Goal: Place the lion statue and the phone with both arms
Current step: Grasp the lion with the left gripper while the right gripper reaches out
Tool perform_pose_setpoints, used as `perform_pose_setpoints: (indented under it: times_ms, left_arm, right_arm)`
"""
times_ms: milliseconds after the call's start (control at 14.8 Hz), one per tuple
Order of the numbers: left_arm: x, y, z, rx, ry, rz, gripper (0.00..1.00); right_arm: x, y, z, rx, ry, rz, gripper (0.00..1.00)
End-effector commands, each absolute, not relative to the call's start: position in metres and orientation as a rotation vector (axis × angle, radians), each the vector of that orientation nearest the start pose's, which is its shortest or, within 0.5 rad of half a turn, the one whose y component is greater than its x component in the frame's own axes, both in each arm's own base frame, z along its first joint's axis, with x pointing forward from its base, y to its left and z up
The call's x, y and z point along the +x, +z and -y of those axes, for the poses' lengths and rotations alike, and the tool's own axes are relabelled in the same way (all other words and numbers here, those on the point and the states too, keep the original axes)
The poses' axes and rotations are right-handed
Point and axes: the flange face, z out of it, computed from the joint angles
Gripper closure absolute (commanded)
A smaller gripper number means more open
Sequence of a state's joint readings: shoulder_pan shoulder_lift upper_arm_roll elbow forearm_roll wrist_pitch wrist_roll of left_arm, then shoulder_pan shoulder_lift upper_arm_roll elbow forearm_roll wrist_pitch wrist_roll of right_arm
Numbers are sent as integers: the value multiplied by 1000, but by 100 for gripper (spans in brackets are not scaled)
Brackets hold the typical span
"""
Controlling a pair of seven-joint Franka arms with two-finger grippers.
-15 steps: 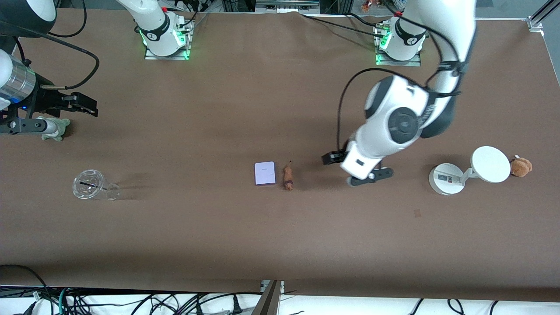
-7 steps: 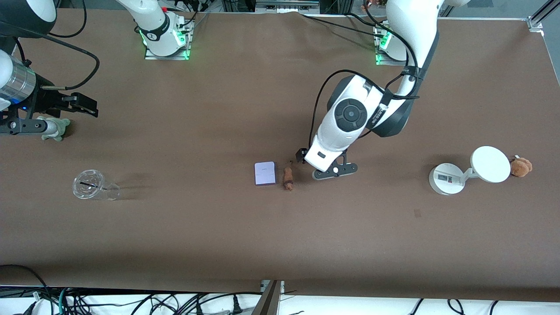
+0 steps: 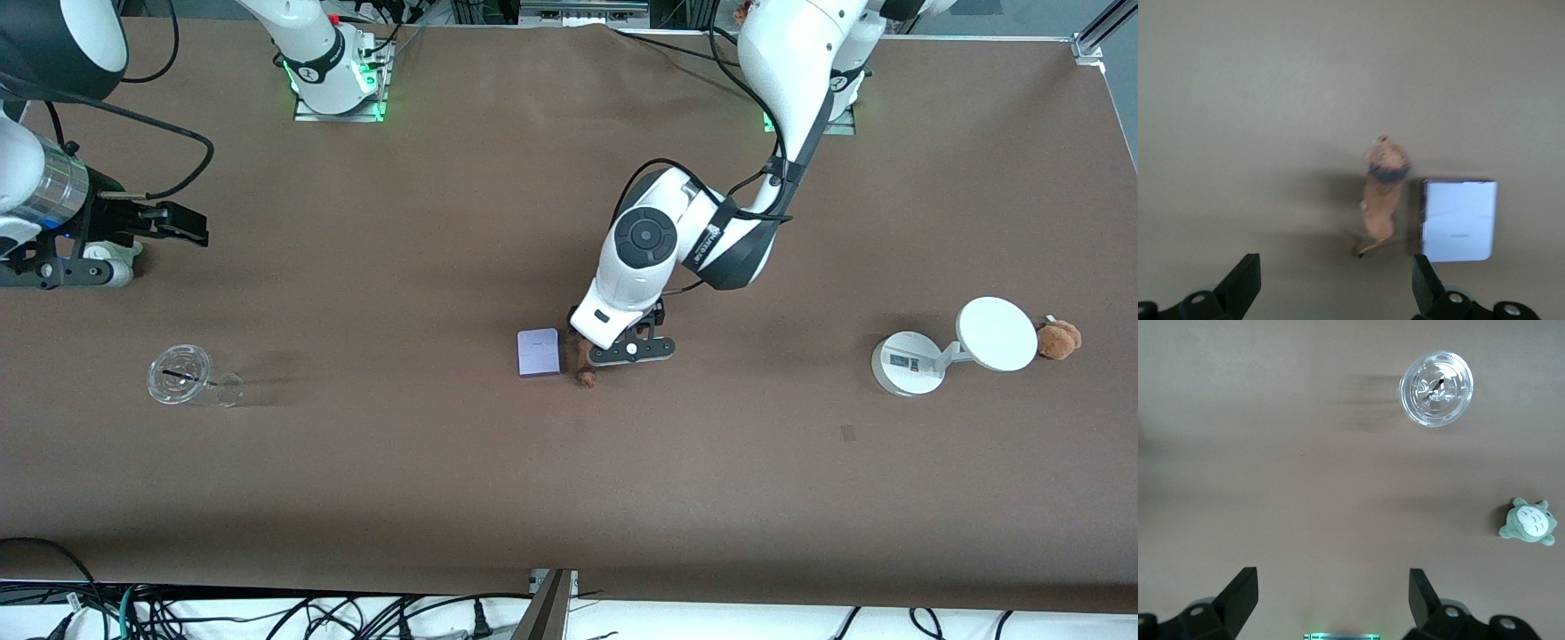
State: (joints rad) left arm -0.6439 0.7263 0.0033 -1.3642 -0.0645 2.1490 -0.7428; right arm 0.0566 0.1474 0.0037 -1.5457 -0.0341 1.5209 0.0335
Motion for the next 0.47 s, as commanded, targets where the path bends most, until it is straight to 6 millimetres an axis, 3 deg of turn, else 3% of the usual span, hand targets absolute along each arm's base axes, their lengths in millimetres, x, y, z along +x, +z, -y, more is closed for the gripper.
perform_pose_setpoints:
  times_ms: [0,136,407]
  left_arm:
    - [595,311,463,-3182,-133,203,0]
    - [600,311,468,-3189,-158,204,0]
    - [597,281,496,-3143,-225,137,0]
  right_arm:
    - [588,550,-34,-3156,285,52,0]
    - [591,542,-33,-3161,304,52,0]
    - [598,531,-30,-3166,312,46,0]
